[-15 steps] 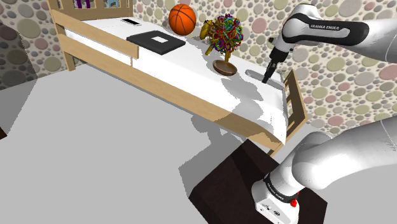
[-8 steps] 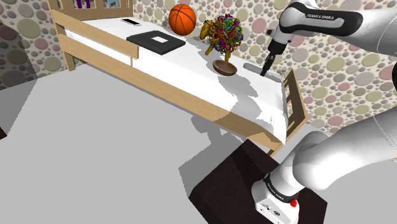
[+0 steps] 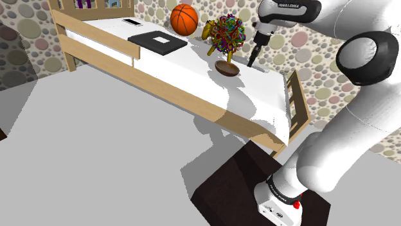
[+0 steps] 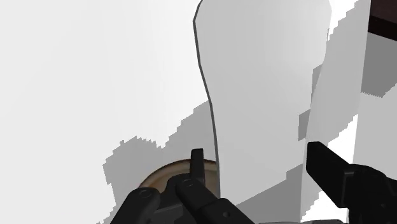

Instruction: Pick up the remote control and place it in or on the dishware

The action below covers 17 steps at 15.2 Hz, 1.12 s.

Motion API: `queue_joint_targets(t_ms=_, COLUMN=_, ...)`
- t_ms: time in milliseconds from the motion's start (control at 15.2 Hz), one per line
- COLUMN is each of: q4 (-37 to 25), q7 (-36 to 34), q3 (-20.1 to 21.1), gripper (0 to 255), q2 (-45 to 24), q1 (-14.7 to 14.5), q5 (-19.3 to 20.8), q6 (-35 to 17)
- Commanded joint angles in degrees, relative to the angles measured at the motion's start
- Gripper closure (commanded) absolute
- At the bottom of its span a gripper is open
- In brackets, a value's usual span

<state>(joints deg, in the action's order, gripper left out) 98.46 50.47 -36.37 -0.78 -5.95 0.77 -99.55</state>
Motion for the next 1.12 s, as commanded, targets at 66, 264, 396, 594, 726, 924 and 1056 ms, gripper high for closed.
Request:
queue_joint_targets(t_ms=66, q4=-8.97, q7=1.48, q3=-0.23, gripper=255, q2=-8.30, q1=0.92, q5=-5.03, q6=2.26)
queue_joint_targets(t_ms=264, q4=-19.40, q7=2.52, q3=0.30, gripper=255, q2=-16.91, q1=3.40, q5=-9.93, q6=5.56)
queue_joint_targets(t_ms=396, q4=-27.79, q7=2.72, q3=1.10, gripper=255, q2=-23.01, q1=5.91, q5=-13.08, q6=8.56)
queue_joint_targets(t_ms=594, q4=-36.84, q7=2.37, q3=2.34, gripper=255, q2=-29.44, q1=8.98, q5=-15.98, q6=11.52)
queue_joint_targets(t_ms=726, q4=-34.21, q7=2.43, q3=2.28, gripper=255, q2=-28.81, q1=8.29, q5=-15.68, q6=9.56)
queue_joint_targets(t_ms=924, q4=-30.69, q7=2.52, q3=2.21, gripper=255, q2=-28.11, q1=7.41, q5=-15.36, q6=6.78)
queue_joint_targets(t_ms=1056, q4=-28.56, q7=2.58, q3=2.19, gripper=255, q2=-27.77, q1=6.92, q5=-15.22, q6=5.03)
